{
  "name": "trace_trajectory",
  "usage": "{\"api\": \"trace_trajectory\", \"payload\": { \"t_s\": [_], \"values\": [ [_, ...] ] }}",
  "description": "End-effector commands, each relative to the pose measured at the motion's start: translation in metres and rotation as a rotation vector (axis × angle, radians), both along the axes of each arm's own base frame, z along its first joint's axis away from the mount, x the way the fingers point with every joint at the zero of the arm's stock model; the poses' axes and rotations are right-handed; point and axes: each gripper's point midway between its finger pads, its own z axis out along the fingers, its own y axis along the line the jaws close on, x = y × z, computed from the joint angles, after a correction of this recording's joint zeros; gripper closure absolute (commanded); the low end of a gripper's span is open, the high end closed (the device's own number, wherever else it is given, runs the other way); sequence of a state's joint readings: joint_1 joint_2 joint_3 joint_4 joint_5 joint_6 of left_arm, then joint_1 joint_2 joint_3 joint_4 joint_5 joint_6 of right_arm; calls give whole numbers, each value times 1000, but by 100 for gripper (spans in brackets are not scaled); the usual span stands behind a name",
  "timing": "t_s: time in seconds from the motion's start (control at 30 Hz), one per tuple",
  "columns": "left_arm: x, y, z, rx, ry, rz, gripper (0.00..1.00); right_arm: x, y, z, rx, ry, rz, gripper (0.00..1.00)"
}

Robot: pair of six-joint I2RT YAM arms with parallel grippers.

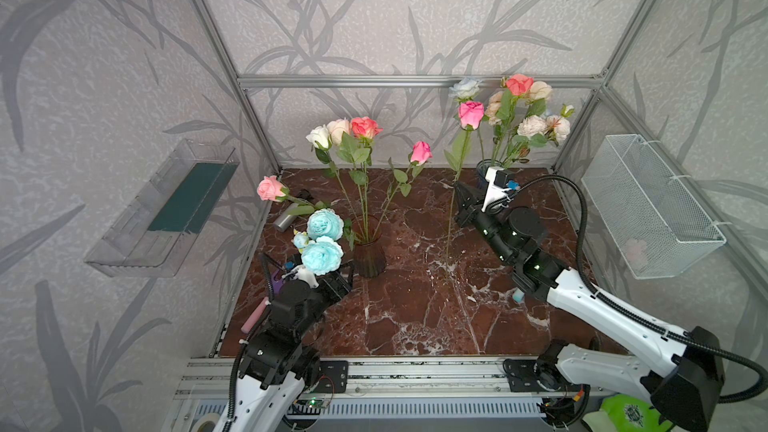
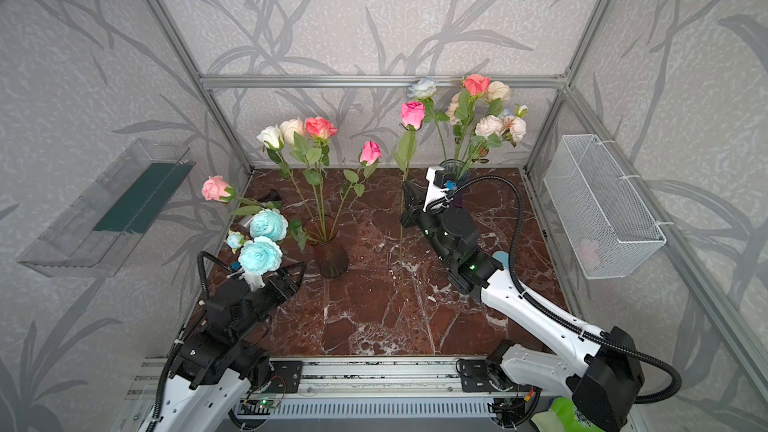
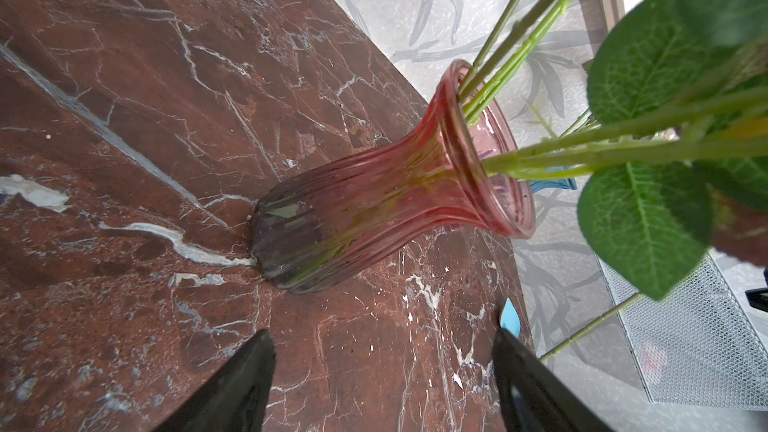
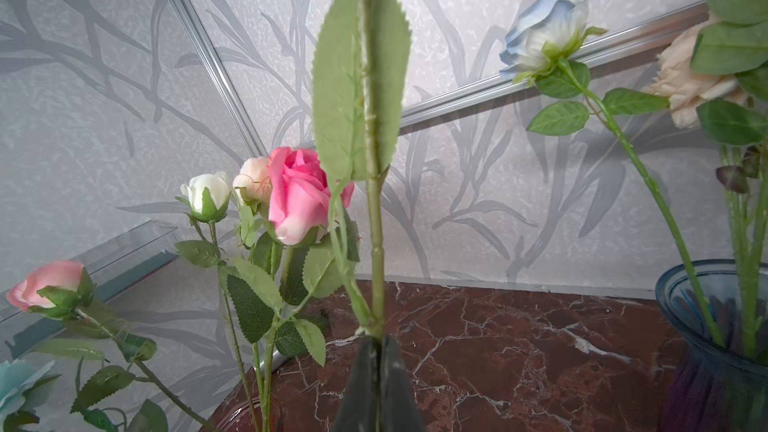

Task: Arrange the flowers into the vase
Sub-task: 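Lift the pink rose up off the table with the right gripper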

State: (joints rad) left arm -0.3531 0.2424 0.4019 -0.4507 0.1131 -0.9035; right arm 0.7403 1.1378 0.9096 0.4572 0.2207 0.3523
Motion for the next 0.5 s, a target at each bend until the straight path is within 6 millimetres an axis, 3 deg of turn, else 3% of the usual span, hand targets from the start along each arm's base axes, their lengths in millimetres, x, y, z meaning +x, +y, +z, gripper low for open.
{"api": "trace_trajectory", "payload": {
  "t_s": [0.0,0.1,0.2,0.33,0.47],
  "values": [
    [-1,5,21,5,-52,19,17,-18,13,65,80,-161,51,100],
    [-4,16,26,26,-50,70,18,-30,35,99,105,-228,108,100],
    [-12,40,29,84,-18,177,19,-44,57,124,128,-287,157,100],
    [-20,55,35,123,-1,234,19,-51,84,145,164,-323,215,100],
    [-24,55,41,112,-5,233,18,-51,111,160,212,-343,252,100]
  ]
}}
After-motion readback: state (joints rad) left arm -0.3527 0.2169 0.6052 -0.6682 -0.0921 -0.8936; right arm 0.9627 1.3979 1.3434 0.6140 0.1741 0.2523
